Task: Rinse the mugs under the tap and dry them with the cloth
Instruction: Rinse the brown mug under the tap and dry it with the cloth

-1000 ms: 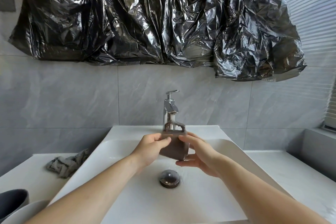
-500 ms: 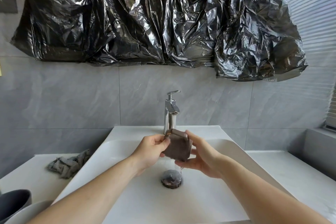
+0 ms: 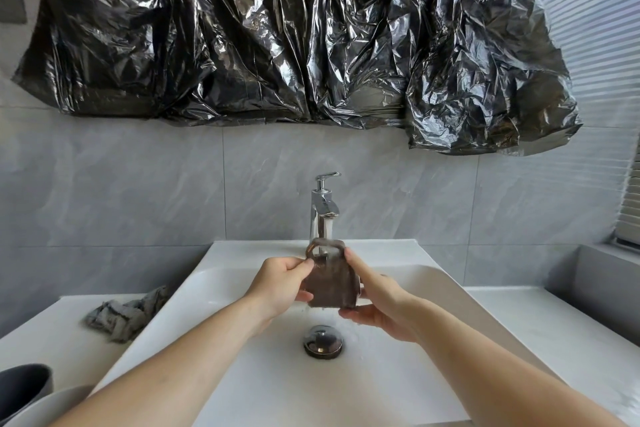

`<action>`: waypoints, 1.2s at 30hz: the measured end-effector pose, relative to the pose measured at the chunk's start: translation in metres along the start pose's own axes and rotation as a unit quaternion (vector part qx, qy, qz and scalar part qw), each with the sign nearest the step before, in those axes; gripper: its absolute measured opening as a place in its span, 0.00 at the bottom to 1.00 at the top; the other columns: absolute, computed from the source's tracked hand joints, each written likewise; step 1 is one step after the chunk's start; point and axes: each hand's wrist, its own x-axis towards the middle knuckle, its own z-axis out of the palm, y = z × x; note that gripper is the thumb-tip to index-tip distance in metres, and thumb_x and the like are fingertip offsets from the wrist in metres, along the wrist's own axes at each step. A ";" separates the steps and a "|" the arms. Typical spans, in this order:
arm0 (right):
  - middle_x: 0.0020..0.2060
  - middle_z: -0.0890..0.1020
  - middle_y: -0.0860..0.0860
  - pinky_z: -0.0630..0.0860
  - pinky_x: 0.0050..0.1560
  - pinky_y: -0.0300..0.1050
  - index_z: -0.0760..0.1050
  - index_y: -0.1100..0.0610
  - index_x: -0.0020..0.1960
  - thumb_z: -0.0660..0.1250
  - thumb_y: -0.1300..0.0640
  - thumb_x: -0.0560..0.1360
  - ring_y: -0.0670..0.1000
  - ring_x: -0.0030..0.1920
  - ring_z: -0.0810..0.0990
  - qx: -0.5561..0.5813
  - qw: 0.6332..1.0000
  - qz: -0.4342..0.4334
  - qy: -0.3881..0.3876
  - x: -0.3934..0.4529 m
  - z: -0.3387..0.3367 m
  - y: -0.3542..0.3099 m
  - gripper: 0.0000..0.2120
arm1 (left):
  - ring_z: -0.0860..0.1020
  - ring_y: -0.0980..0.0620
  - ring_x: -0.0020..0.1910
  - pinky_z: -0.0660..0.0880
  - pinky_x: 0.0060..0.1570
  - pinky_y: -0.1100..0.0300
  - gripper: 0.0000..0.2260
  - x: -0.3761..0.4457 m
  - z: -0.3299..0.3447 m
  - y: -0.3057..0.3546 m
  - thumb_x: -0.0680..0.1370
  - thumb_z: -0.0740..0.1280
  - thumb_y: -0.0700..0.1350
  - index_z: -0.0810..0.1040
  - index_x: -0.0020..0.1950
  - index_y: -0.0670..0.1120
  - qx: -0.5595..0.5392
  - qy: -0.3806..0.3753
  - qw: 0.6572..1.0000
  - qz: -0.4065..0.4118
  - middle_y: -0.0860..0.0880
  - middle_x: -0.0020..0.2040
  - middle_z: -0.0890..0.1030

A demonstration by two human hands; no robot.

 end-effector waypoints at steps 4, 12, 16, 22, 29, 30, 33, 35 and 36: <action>0.53 0.86 0.55 0.82 0.41 0.40 0.82 0.55 0.62 0.72 0.30 0.72 0.54 0.39 0.86 -0.017 1.000 -0.014 0.005 -0.004 0.001 -0.003 0.32 | 0.84 0.45 0.48 0.81 0.41 0.59 0.12 -0.002 0.001 0.001 0.85 0.65 0.44 0.85 0.53 0.39 -0.033 -0.016 0.999 -0.016 0.38 0.52 0.86; 0.41 0.83 0.50 0.77 0.33 0.36 0.84 0.46 0.52 0.78 0.40 0.66 0.50 0.33 0.77 -0.045 0.991 -0.112 0.060 -0.001 0.001 -0.003 0.18 | 0.86 0.45 0.46 0.80 0.47 0.55 0.24 -0.006 0.002 0.011 0.85 0.56 0.57 0.85 0.55 0.42 -0.098 -0.035 0.990 -0.099 0.41 0.46 0.89; 0.55 0.84 0.53 0.84 0.41 0.42 0.81 0.42 0.60 0.77 0.48 0.64 0.51 0.42 0.84 -0.033 0.994 -0.103 0.027 0.001 0.000 0.000 0.25 | 0.87 0.50 0.45 0.79 0.46 0.56 0.21 -0.006 0.004 0.012 0.85 0.60 0.59 0.87 0.54 0.47 -0.090 -0.030 0.993 -0.072 0.45 0.48 0.89; 0.66 0.77 0.48 0.86 0.54 0.59 0.73 0.43 0.73 0.72 0.76 0.65 0.59 0.50 0.88 -0.003 0.990 -0.141 -0.016 0.004 0.001 0.002 0.44 | 0.81 0.53 0.39 0.76 0.41 0.62 0.09 -0.007 0.004 0.006 0.84 0.67 0.47 0.82 0.45 0.47 -0.060 -0.015 0.998 -0.024 0.53 0.36 0.84; 0.67 0.80 0.57 0.84 0.57 0.60 0.69 0.46 0.77 0.63 0.73 0.73 0.65 0.60 0.85 0.077 0.991 -0.103 -0.048 0.005 -0.001 -0.004 0.38 | 0.84 0.49 0.42 0.78 0.41 0.67 0.06 -0.012 0.003 0.010 0.83 0.67 0.37 0.83 0.53 0.38 -0.072 -0.008 0.995 0.068 0.45 0.45 0.88; 0.66 0.81 0.61 0.84 0.57 0.60 0.73 0.47 0.74 0.64 0.68 0.74 0.67 0.60 0.84 0.085 0.990 -0.090 -0.066 0.003 -0.001 -0.005 0.32 | 0.85 0.48 0.47 0.80 0.46 0.66 0.06 -0.012 0.002 0.010 0.83 0.67 0.36 0.83 0.56 0.37 -0.068 -0.016 0.994 0.079 0.42 0.50 0.88; 0.63 0.82 0.61 0.85 0.53 0.56 0.79 0.52 0.66 0.71 0.56 0.75 0.67 0.57 0.86 0.081 0.991 -0.072 -0.085 0.002 0.000 -0.002 0.19 | 0.86 0.42 0.55 0.81 0.57 0.60 0.07 -0.015 0.002 0.010 0.83 0.65 0.34 0.81 0.59 0.34 -0.037 -0.041 0.994 0.095 0.38 0.54 0.87; 0.59 0.86 0.58 0.85 0.50 0.52 0.78 0.51 0.68 0.75 0.55 0.76 0.63 0.55 0.87 0.066 0.992 -0.082 -0.063 0.003 0.000 0.000 0.20 | 0.86 0.41 0.55 0.81 0.57 0.59 0.08 -0.015 0.003 0.011 0.83 0.65 0.33 0.80 0.60 0.35 -0.043 -0.054 0.995 0.078 0.37 0.54 0.87; 0.58 0.87 0.58 0.85 0.51 0.52 0.77 0.49 0.69 0.76 0.56 0.76 0.62 0.54 0.88 0.063 0.992 -0.093 -0.054 0.004 0.000 0.001 0.22 | 0.86 0.41 0.55 0.81 0.57 0.59 0.08 -0.016 0.004 0.012 0.83 0.65 0.33 0.81 0.60 0.35 -0.049 -0.057 0.995 0.066 0.38 0.54 0.87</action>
